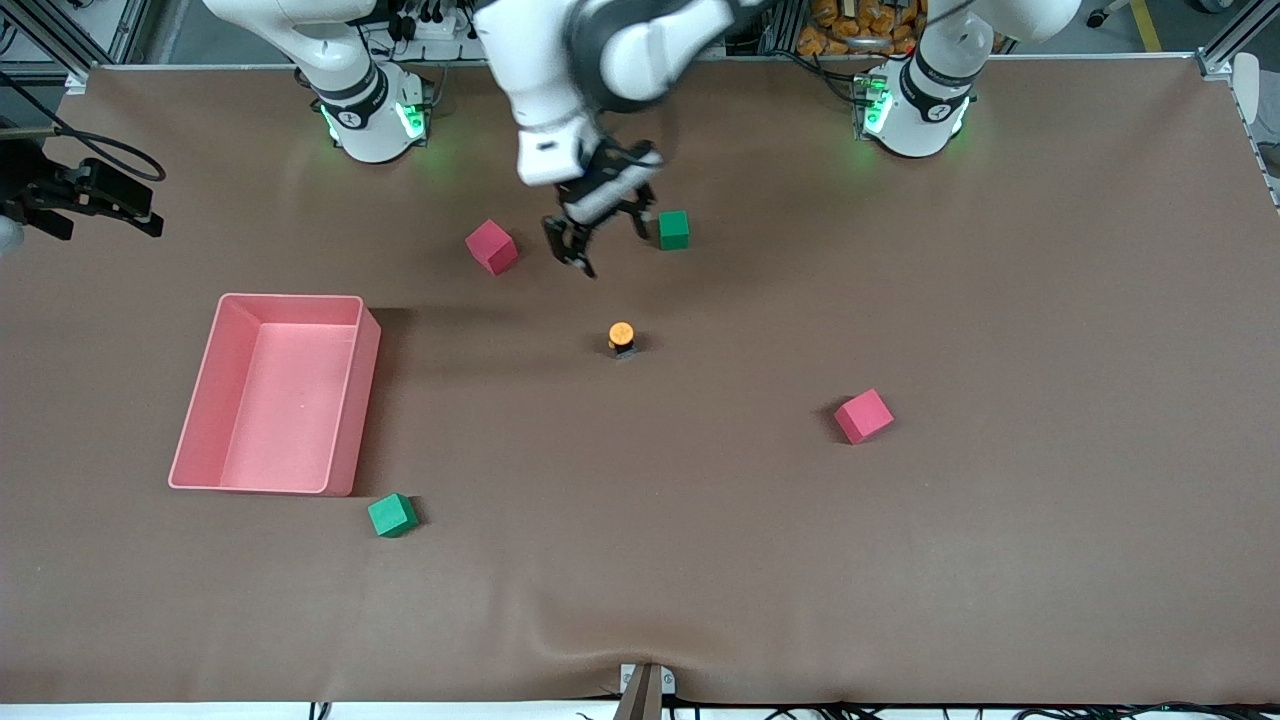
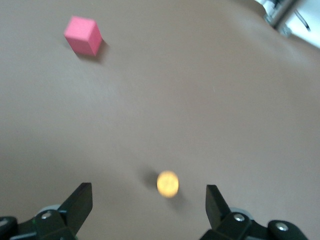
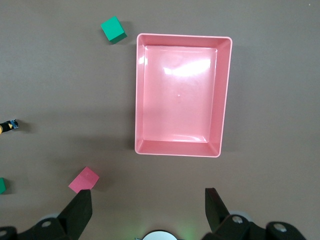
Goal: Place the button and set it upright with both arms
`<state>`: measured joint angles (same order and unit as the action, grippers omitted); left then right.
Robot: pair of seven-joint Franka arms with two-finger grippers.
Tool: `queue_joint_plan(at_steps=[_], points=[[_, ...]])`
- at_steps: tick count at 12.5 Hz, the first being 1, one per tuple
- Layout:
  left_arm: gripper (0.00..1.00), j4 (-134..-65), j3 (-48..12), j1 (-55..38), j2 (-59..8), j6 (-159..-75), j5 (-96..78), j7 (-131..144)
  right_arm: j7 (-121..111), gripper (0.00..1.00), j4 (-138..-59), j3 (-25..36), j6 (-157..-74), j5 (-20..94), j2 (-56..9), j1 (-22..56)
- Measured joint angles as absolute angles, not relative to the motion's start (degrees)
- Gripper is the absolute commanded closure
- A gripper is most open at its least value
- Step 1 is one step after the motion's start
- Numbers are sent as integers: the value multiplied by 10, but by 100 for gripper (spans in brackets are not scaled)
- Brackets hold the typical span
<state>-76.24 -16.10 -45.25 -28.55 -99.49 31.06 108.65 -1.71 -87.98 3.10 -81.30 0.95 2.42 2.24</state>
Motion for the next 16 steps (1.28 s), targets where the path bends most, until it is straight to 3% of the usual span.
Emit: queue_joint_plan(at_steps=[9,16], points=[[0,-765,-164,-138,-152,-971,132,667,-17,0,-880,31,-813,9,24,22],[0,-770,-138,-9,-91,-895,85,235,-18,0,-880,29,-812,9,24,22]])
